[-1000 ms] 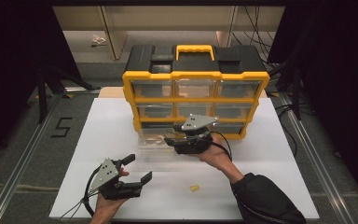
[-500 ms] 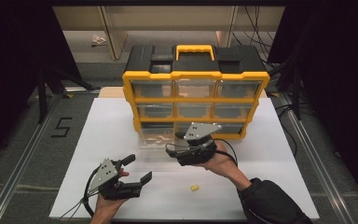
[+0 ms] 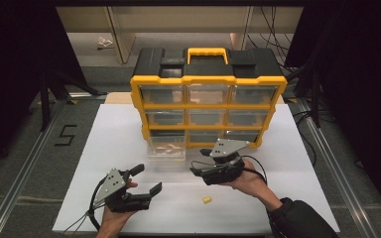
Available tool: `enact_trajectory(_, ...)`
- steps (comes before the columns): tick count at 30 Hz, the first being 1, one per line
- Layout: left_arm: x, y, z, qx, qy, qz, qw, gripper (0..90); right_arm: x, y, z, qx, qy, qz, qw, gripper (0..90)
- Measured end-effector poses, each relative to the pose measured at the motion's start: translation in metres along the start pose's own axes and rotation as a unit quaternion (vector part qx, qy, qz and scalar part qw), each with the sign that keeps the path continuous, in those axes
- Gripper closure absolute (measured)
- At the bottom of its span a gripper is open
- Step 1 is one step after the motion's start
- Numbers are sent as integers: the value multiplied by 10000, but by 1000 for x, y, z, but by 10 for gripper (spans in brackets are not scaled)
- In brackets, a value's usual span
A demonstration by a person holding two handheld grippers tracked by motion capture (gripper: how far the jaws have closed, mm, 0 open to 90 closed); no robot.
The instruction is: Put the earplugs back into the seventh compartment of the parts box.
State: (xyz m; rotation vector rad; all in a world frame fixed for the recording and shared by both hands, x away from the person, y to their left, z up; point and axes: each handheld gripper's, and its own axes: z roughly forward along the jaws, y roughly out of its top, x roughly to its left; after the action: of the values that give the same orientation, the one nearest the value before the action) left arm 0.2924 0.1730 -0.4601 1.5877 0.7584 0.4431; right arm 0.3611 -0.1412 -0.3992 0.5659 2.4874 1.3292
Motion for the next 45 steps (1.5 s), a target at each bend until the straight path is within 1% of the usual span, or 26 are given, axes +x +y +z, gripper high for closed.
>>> enact_trajectory(3, 0, 0, 0, 6, -3, 1, 10000, 127, 0, -4, -2, 35, 2, 16, 10000, 331)
enact_trajectory(6, 0, 0, 0, 6, 1, 10, 10000, 127, -1, -11, -4, 116, 7, 45, 9999, 331)
enact_trajectory(11, 0, 0, 1, 19, 5, 17, 10000, 127, 1, -17, -7, 167, 45, 92, 9998, 331)
enact_trajectory(14, -1, 0, 0, 7, 6, 15, 10000, 127, 3, -20, -7, 207, 62, 82, 9997, 331)
enact_trajectory(17, 0, 0, 1, 14, 1, 13, 10000, 127, 7, -28, -7, 356, 126, 51, 9993, 332)
enact_trajectory(19, 0, 0, 1, 16, -6, 2, 10000, 127, 7, -29, -7, 383, 134, 59, 9992, 332)
enact_trajectory(24, 0, 0, 2, 13, -23, -1, 10000, 127, 10, -38, -4, 595, 229, 74, 9979, 336)
enact_trajectory(27, 0, 0, 2, 15, -22, -1, 10000, 127, 14, -43, 0, 821, 330, 29, 9961, 337)
enact_trajectory(28, 0, 0, 2, 15, -22, -1, 10000, 127, 14, -43, 0, 821, 330, 29, 9961, 337)
enact_trajectory(29, 0, 0, 1, 21, -25, 2, 10000, 127, 16, -45, 2, 936, 385, -20, 9949, 337)
enact_trajectory(30, 0, 0, 1, 16, -22, 7, 10000, 127, 16, -45, 2, 936, 385, -20, 9949, 337)
enact_trajectory(31, 0, 0, 1, 1, -16, 8, 10000, 127, 19, -47, 4, 1043, 420, -60, 9936, 340)
enact_trajectory(32, 0, 0, 1, 1, -16, 8, 10000, 127, 19, -47, 4, 1043, 420, -60, 9936, 340)
enact_trajectory(35, 0, 0, 2, 33, -21, 13, 10000, 127, 22, -52, 7, 1274, 465, -195, 9906, 349)
enact_trajectory(36, -1, 0, 1, 14, -25, 15, 10000, 126, 24, -56, 10, 1426, 495, -263, 9882, 356)
enact_trajectory(37, -1, 0, 1, 14, -25, 15, 10000, 126, 24, -56, 10, 1426, 495, -263, 9882, 356)
enact_trajectory(38, -1, 0, 1, 10, -28, 14, 10000, 126, 26, -58, 13, 1566, 523, -319, 9858, 369)
enact_trajectory(39, 0, 0, 2, 21, -28, 13, 10000, 126, 27, -60, 15, 1624, 544, -342, 9846, 377)
enact_trajectory(40, 0, 0, 2, 21, -28, 13, 10000, 126, 27, -60, 15, 1624, 544, -342, 9846, 377)
enact_trajectory(41, 0, 0, 2, 19, -33, 10, 10000, 126, 28, -61, 16, 1672, 566, -357, 9836, 390)
enact_trajectory(43, -1, 0, 2, 40, -31, 26, 10000, 126, 29, -64, 20, 1811, 620, -414, 9806, 444)
enact_trajectory(44, -1, 0, 2, 38, -33, 23, 10000, 126, 29, -64, 20, 1811, 620, -414, 9806, 444)
enact_trajectory(45, -1, 0, 1, 31, -30, 28, 10000, 127, 29, -65, 21, 1842, 642, -402, 9800, 461)
